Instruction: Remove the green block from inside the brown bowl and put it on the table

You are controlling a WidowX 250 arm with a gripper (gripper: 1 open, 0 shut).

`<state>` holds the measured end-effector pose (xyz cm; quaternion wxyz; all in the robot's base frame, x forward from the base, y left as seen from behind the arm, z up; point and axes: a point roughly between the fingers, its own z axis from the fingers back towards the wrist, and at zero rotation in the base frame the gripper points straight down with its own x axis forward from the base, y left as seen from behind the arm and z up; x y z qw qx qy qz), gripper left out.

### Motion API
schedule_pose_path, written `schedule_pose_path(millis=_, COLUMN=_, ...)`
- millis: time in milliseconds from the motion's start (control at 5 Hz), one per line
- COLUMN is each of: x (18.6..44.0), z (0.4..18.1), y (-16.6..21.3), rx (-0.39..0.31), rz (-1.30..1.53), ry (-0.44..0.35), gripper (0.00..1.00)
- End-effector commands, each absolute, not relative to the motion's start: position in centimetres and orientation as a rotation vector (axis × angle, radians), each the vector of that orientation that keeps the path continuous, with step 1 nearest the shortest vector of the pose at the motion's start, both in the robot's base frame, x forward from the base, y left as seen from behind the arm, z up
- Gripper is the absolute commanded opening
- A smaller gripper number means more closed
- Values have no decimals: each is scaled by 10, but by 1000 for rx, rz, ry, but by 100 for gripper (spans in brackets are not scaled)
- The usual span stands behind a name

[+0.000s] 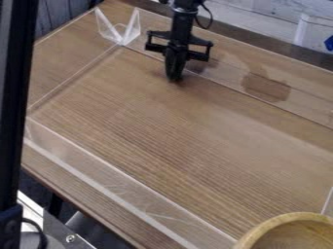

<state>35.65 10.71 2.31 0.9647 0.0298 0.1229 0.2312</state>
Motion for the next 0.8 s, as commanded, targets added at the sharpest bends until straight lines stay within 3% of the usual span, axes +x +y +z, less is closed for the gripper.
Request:
schedule_pose_path(millis=0, x=358, z=54, y=111, rx=40, rz=456, ry=187, gripper=0)
schedule_pose_path(millis=400, x=353, z=79, y=111, rx=12, rz=418, ry=161, gripper=0)
schedule_pose_path(millis=600, x=349, z=100, y=113, rx=-6, rz=398, ry=129, gripper=0)
